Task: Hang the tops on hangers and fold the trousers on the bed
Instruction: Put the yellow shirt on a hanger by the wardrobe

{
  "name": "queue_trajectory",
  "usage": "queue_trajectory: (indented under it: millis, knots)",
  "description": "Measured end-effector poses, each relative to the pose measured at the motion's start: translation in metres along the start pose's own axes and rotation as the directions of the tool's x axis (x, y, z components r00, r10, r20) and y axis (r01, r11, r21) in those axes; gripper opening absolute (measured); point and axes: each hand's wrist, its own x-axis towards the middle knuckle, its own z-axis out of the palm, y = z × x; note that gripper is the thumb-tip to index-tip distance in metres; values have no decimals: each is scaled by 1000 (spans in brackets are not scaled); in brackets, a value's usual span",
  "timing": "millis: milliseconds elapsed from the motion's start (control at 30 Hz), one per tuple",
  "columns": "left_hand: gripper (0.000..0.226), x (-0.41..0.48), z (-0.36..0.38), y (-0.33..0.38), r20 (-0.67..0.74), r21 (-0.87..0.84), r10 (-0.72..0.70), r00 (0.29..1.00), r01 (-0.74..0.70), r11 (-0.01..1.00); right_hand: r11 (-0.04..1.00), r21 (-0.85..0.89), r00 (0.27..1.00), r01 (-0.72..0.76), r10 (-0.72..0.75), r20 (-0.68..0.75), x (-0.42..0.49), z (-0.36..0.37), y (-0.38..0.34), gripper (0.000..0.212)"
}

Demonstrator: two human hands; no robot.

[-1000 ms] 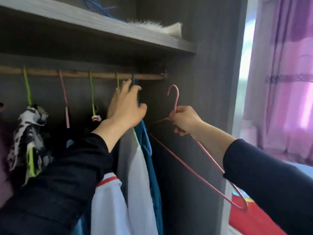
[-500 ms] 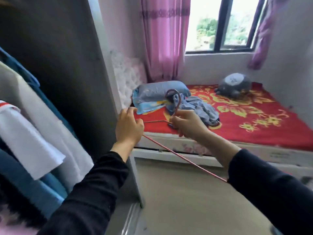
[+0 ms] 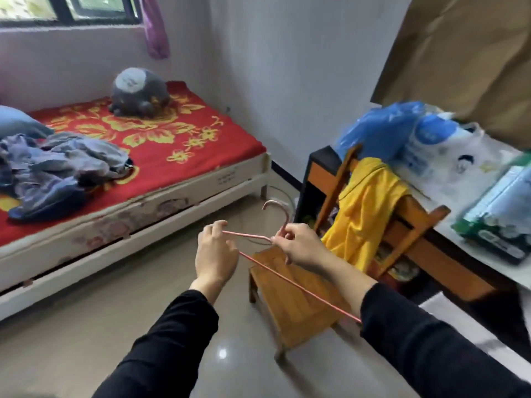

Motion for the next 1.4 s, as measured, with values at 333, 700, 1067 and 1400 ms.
queue_trajectory:
  millis: [333, 700, 1067, 1400]
  knots:
    - [40, 6, 210, 164, 264, -113, -17, 964, 49, 992, 991, 121, 947, -56, 91, -309, 15, -217, 124, 34]
    - [58, 130, 322, 251, 412, -194, 39, 911, 46, 980, 931, 360, 719, 63, 208, -663, 95, -324, 142, 33]
    - [22, 208, 301, 264, 684, -151, 288, 671, -256, 955, 953, 301, 737, -46, 236, -634, 152, -347, 144, 23]
    - [51, 186, 126, 315, 712, -598, 478, 514, 88, 796, 968, 248, 990, 21, 14, -139, 144, -317, 74, 26]
